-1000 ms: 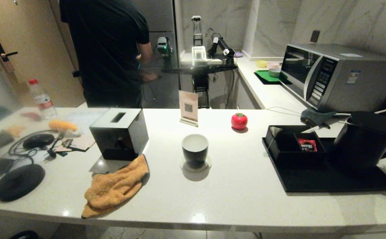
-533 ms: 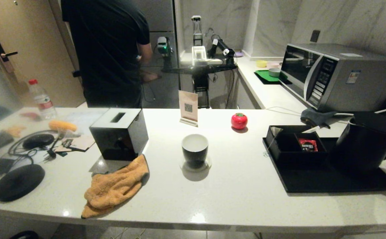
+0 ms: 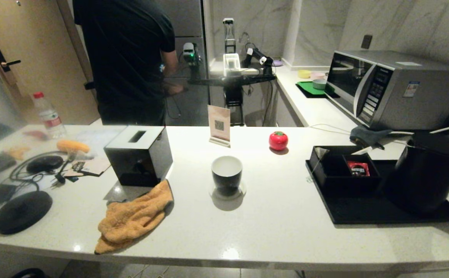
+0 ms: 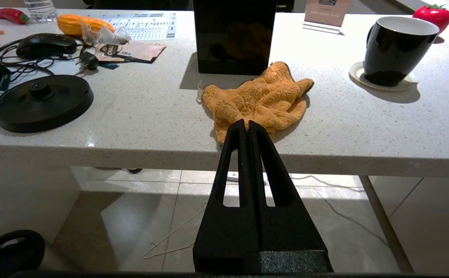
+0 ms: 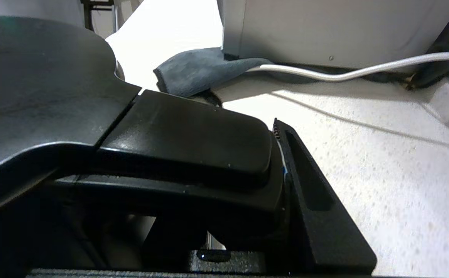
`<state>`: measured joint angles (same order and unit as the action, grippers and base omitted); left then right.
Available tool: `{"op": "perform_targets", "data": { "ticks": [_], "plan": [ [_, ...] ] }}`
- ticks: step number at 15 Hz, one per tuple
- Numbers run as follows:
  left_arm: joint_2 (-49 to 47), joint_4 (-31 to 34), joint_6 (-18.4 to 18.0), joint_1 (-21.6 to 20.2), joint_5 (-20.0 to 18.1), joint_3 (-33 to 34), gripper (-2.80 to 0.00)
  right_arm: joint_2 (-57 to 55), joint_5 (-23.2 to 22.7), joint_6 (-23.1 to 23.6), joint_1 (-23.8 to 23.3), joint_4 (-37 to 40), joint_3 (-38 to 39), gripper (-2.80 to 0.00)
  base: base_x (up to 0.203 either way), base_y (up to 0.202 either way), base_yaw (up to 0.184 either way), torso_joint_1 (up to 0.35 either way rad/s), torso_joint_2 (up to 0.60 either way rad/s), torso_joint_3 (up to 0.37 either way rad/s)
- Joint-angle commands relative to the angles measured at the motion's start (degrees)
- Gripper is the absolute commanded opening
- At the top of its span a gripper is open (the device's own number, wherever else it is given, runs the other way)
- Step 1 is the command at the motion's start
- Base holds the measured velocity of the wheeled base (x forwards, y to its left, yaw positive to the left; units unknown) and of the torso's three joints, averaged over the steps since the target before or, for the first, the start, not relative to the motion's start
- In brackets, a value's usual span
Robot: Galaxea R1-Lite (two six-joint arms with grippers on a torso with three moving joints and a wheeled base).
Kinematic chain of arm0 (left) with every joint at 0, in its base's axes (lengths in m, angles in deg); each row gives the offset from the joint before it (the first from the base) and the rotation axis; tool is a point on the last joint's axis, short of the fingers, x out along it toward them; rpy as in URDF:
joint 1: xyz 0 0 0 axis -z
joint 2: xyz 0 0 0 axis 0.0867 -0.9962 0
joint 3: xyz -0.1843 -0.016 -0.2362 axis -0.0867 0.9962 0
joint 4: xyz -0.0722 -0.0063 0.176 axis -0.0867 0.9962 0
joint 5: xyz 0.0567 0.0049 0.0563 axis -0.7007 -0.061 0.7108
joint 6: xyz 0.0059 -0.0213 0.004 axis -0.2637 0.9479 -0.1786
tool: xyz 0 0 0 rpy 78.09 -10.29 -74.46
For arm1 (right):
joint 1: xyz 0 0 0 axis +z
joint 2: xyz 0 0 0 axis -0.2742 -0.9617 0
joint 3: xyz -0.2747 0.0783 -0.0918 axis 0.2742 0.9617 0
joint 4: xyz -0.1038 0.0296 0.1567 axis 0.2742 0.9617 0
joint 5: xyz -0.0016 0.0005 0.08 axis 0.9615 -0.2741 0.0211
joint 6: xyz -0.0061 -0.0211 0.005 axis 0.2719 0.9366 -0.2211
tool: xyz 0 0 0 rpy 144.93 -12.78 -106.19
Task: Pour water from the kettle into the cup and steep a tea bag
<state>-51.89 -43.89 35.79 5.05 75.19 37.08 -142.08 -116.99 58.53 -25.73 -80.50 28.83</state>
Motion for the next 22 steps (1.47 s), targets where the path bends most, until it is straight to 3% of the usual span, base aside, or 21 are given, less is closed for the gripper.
{"op": "perform_targets", "data": {
  "ticks": [1,7,13,22],
  "plan": [
    [0.0,0.0,0.0,0.0,0.0,0.0,-2.8,3.5,-0.2,-0.1,0.1,-0.2,2.5,-2.8,0.0,0.0,0.0,0.0,0.0,0.0],
    [0.0,0.0,0.0,0.0,0.0,0.0,-2.8,9.0,2.4,-4.3,0.3,0.3,5.5,-2.8,0.0,0.0,0.0,0.0,0.0,0.0],
    [0.0,0.0,0.1,0.0,0.0,-0.1,-2.8,14.3,3.9,-5.0,0.8,3.0,5.5,-2.8,0.0,0.0,0.0,0.0,0.0,0.0],
    [0.0,0.0,0.1,0.0,0.0,0.0,-2.8,25.3,11.0,-5.1,10.5,19.4,5.9,-2.8,0.0,0.0,0.0,0.0,0.0,0.0]
  ]
}}
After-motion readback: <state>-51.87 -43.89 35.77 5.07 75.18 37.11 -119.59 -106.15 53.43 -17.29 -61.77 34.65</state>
